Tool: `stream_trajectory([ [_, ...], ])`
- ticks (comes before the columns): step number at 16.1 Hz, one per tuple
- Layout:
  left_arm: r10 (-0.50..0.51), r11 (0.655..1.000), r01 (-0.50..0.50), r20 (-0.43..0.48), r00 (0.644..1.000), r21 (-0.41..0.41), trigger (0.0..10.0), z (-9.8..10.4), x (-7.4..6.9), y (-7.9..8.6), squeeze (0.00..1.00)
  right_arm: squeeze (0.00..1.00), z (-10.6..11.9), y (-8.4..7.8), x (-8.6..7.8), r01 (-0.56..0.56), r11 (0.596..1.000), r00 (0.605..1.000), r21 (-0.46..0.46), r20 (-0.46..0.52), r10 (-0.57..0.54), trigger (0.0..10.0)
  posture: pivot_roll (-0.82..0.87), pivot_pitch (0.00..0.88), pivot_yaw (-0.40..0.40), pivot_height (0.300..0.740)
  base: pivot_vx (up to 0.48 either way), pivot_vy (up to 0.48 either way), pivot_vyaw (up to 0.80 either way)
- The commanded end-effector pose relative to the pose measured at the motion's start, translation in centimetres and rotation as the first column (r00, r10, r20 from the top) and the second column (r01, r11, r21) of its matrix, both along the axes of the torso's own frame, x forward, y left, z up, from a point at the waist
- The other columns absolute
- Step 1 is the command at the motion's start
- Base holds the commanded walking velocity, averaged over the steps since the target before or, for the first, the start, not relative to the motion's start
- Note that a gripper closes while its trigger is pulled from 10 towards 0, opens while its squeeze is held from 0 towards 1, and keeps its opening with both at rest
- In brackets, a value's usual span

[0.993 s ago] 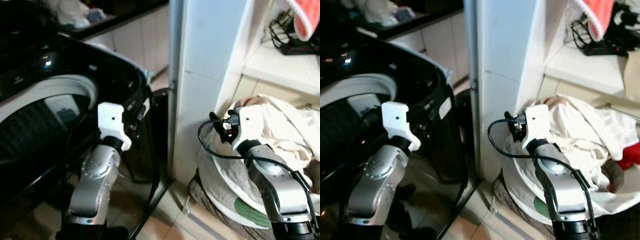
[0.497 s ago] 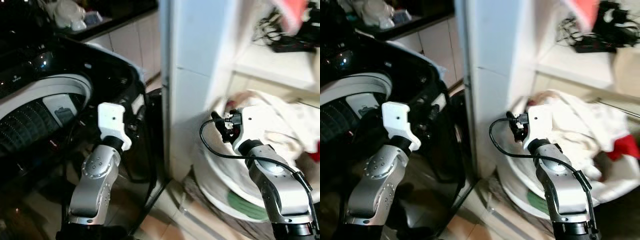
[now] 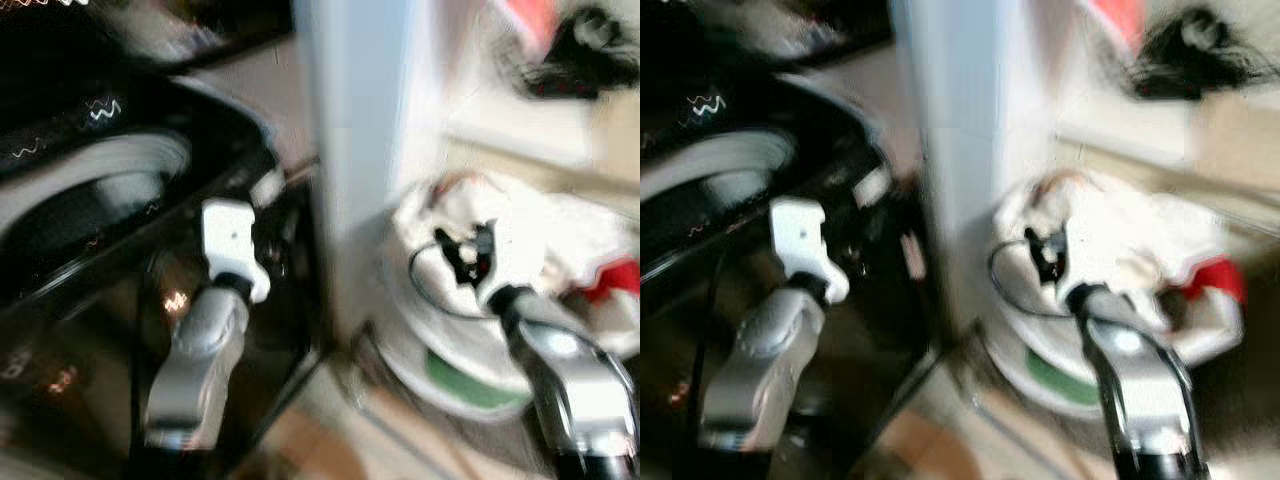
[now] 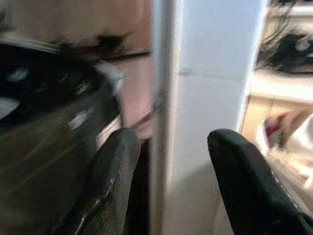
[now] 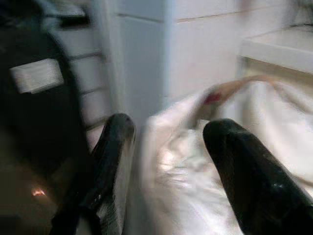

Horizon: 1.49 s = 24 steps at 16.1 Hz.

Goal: Clothes washing

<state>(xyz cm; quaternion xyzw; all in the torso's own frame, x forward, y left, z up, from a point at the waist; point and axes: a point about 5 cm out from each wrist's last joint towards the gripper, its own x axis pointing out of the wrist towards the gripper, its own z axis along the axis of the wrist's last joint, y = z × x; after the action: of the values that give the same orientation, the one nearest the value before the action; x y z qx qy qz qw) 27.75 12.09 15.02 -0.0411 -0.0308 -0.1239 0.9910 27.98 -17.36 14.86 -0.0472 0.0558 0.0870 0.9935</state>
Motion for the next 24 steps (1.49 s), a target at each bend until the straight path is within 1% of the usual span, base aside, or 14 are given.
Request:
stream_trajectory([
  [1,0.003,1.000,-0.003,0.015,1.000,0.010,10.0,0.43,0.22,0.19,0.00,0.00,0.01,0.21,-0.09,-0.007,1.000,1.000,0.000,-0.004,0.007,10.0,-0.10,0.031,0.071,0.740,0.000,0.000,0.00],
  [3,-0.008,0.999,0.007,0.028,1.000,0.037,10.0,0.52,0.16,0.01,0.00,0.00,0.02,0.23,-0.13,-0.017,1.000,1.000,-0.021,-0.001,0.017,10.0,-0.10,0.031,0.070,0.740,0.000,0.000,0.00],
  [4,0.001,1.000,-0.001,0.017,1.000,0.003,10.0,0.45,0.16,0.04,0.00,0.00,0.01,0.18,-0.12,-0.012,1.000,1.000,-0.014,-0.002,0.012,10.0,-0.10,0.031,0.070,0.740,0.000,0.000,0.00],
  [7,0.016,1.000,-0.016,0.001,1.000,-0.010,10.0,0.34,0.24,0.32,0.00,0.00,0.02,0.15,-0.09,-0.009,1.000,1.000,0.001,-0.006,0.009,10.0,-0.10,0.031,0.071,0.740,0.000,0.000,0.00],
  [8,0.015,1.000,-0.015,0.005,1.000,0.010,10.0,0.38,0.27,0.33,0.00,0.00,0.03,0.27,-0.10,-0.022,1.000,1.000,-0.011,-0.005,0.022,10.0,-0.10,0.031,0.070,0.740,0.000,0.000,0.00],
  [9,-0.003,0.999,0.002,0.034,0.999,0.038,10.0,0.56,0.29,0.23,0.00,0.00,0.03,0.48,-0.12,-0.044,0.998,0.999,-0.046,-0.004,0.044,10.0,-0.10,0.032,0.070,0.740,0.000,0.000,0.00],
  [10,-0.017,0.999,0.015,0.038,0.999,0.048,10.0,0.48,0.21,0.08,0.00,0.00,-0.07,0.49,-0.16,-0.044,0.998,0.999,-0.051,-0.008,0.044,10.0,-0.10,0.031,0.069,0.740,0.322,0.000,0.80],
  [12,-0.021,0.999,0.020,0.029,0.999,0.039,10.0,0.34,0.13,0.01,0.00,0.00,-0.04,0.36,-0.16,-0.032,0.998,1.000,-0.049,0.000,0.032,10.0,-0.10,0.030,0.069,0.740,0.409,0.000,0.77],
  [13,-0.021,0.999,0.020,0.027,0.999,0.036,10.0,0.32,0.13,0.02,0.00,0.00,-0.04,0.25,-0.14,-0.019,0.999,1.000,-0.028,-0.002,0.019,10.0,-0.10,0.030,0.069,0.740,0.424,0.000,0.00],
  [16,-0.024,0.999,0.024,0.025,0.999,0.030,10.0,0.23,0.14,0.01,0.00,0.00,-0.10,0.16,-0.13,-0.020,1.000,1.000,-0.008,-0.017,0.020,10.0,-0.10,0.024,0.066,0.740,0.420,0.000,0.00],
  [18,-0.025,0.999,0.024,0.025,0.999,0.028,10.0,0.21,0.13,-0.01,0.00,0.00,-0.15,0.18,-0.16,-0.019,1.000,0.999,0.009,-0.028,0.019,10.0,-0.10,0.022,0.066,0.740,0.420,0.000,-0.80],
  [19,-0.027,0.999,0.027,0.023,0.999,0.025,10.0,0.15,0.08,-0.09,0.00,0.00,-0.07,0.07,-0.15,-0.016,1.000,1.000,-0.008,-0.019,0.016,10.0,-0.11,0.021,0.064,0.740,0.420,0.000,-0.80],
  [21,-0.026,0.999,0.026,0.023,0.999,0.023,10.0,0.16,0.11,-0.11,0.00,0.00,0.08,0.06,-0.11,-0.020,1.000,1.000,-0.015,-0.006,0.020,10.0,-0.10,0.021,0.062,0.740,0.420,0.000,0.00],
  [24,-0.006,1.000,0.005,0.026,1.000,0.023,10.0,0.22,0.17,0.20,0.00,0.00,0.09,0.41,-0.07,-0.066,0.996,0.998,-0.056,-0.015,0.065,10.0,-0.10,0.023,0.059,0.740,0.420,0.000,0.00],
])
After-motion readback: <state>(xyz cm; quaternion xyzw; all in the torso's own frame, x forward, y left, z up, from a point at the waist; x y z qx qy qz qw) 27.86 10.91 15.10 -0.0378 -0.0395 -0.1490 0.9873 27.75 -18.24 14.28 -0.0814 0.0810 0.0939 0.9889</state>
